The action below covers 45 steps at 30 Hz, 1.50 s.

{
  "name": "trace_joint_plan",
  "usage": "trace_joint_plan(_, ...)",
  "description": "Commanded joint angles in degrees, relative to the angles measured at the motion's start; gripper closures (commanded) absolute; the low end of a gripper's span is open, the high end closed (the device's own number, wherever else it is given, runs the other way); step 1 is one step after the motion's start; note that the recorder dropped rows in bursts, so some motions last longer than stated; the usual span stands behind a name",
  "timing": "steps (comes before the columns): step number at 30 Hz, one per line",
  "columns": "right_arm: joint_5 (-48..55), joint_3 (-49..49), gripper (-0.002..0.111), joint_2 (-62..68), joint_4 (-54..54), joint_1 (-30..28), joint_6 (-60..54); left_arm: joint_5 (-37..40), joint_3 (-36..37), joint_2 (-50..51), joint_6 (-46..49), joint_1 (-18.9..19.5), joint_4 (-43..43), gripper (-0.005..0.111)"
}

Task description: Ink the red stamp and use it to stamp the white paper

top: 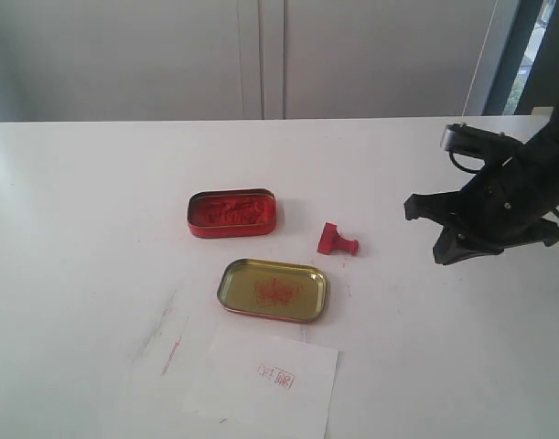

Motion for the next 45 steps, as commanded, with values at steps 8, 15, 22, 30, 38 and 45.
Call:
trace_joint_plan(8,-1.2,6.6,0.108,-10.7,-4.9,-0.3,2.0,0.5,0.4,-0.3,-0.2,0.1,-0.1,0.107)
trace_joint_plan(15,-1.8,10.3,0.108,-17.2,-11.4,-0.3,4.9,0.5,0.4,-0.3,-0.2,0.1,-0.1,0.107)
trace_joint_plan(22,-2.2,13.9,0.108,-25.9,-12.2,-0.3,4.9,0.5,0.4,-0.3,-0.2,0.1,-0.1,0.107)
trace_joint_plan(30,-4.0,18.6,0.108,-36.9,-18.0,-0.3,11.9,0.5,0.4,-0.3,-0.2,0.1,-0.1,0.107)
trace_joint_plan(38,-1.4,20.8,0.108,-46.3,-21.5,-0.3,14.7,0.5,0.4,-0.3,-0.2,0.1,-0.1,0.107)
trace_joint_plan(45,-1.4,20.9,0.108,-50.7,-21.7,-0.3,17.2,0.5,0.4,-0.3,-0.2,0.1,-0.1,0.107)
